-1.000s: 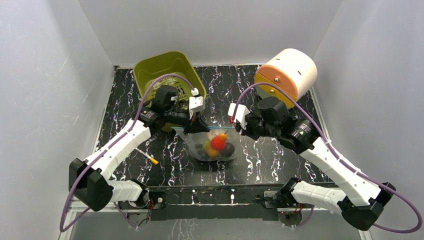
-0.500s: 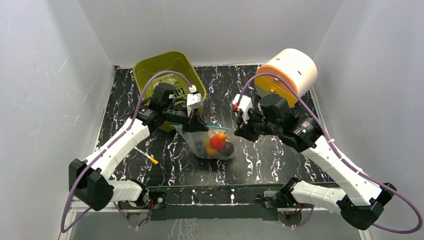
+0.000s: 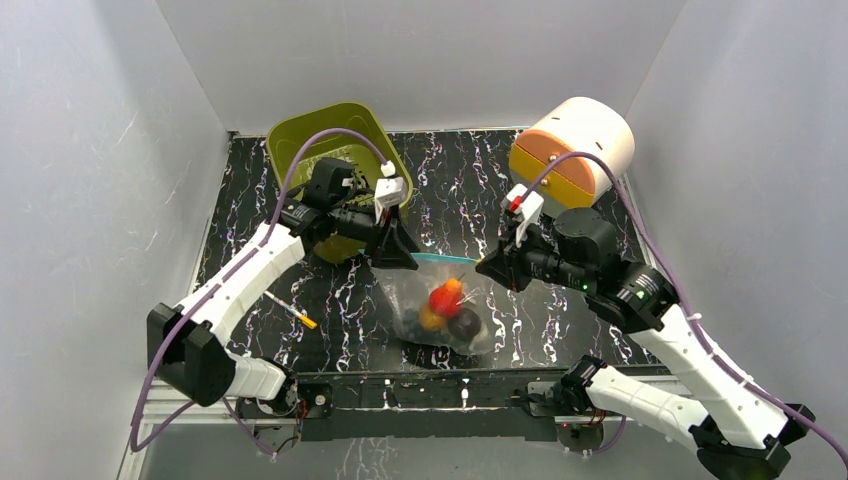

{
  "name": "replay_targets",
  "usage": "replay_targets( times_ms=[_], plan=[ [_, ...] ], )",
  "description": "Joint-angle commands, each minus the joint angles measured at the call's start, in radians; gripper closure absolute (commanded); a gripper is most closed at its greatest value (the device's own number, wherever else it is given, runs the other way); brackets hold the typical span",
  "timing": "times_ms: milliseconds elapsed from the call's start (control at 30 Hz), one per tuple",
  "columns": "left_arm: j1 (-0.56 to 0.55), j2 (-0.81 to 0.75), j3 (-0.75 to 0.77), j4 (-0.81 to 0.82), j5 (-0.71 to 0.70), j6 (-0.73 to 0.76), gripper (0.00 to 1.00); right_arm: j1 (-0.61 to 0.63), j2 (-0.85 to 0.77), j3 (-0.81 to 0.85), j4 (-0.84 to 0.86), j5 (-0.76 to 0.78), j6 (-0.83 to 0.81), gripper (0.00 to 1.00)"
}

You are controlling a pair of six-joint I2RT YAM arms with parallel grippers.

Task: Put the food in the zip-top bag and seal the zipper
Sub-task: Place the zipper food storage bag at the center of the board.

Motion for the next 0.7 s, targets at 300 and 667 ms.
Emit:
replay_targets(
  times_ms=[300, 667],
  plan=[
    [0.020, -0.006, 0.061, 0.165, -0.307, -0.256, 0.02, -0.011, 0.177, -0.046, 0.058, 0.485, -0.011, 1.00],
    [0.022, 0.019, 0.203, 0.004, -0.784, -0.379, 0.02, -0.173, 0.239, -0.068, 0.135, 0.522, -0.082, 1.00]
  ],
)
